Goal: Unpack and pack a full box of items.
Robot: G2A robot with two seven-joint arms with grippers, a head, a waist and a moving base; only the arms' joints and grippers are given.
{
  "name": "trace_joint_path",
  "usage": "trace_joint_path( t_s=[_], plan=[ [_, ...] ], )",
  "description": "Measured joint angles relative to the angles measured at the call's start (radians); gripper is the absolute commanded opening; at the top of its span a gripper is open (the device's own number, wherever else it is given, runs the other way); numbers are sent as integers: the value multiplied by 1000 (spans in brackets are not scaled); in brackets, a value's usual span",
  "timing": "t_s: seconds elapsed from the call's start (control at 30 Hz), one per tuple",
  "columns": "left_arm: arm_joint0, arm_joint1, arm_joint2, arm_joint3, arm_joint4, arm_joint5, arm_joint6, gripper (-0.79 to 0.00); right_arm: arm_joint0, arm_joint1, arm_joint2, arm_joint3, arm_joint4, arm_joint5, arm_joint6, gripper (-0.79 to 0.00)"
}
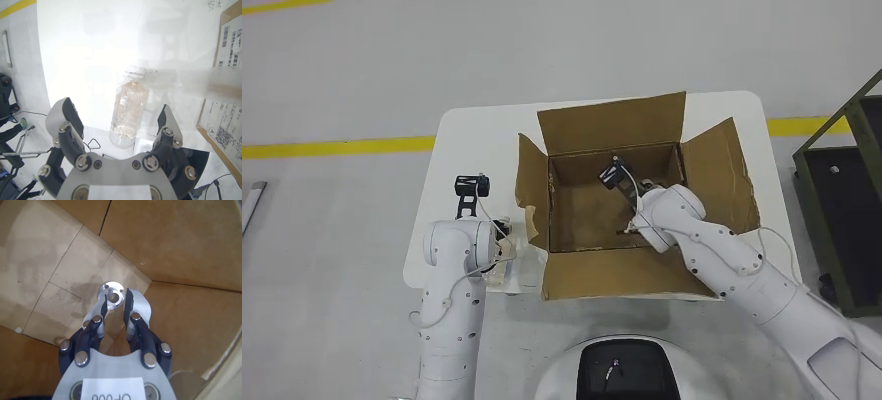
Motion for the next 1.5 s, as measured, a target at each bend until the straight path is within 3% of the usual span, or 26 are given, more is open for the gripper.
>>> trace_joint_path(
  t_s=[0.6, 0.67, 0.77, 0.8, 1.13, 1.37, 1.5],
  plan=[
    [0, 0, 0, 0, 0, 0, 0, 0, -15, -30, 33, 48, -2, 3, -17, -403],
    [0, 0, 0, 0, 0, 0, 0, 0, -12, -33, 36, 60, -9, 7, -18, -280],
    [0, 0, 0, 0, 0, 0, 0, 0, -9, -38, 42, 75, -15, 12, -16, -302],
    [0, 0, 0, 0, 0, 0, 0, 0, -8, -40, 44, 79, -16, 12, -16, -268],
    [0, 0, 0, 0, 0, 0, 0, 0, 3, -64, 44, 140, -8, 8, -39, -397],
    [0, 0, 0, 0, 0, 0, 0, 0, 9, -79, 44, 176, 7, -3, -46, -400],
    [0, 0, 0, 0, 0, 0, 0, 0, 10, -89, 44, 186, 22, -9, -48, -449]
  ],
)
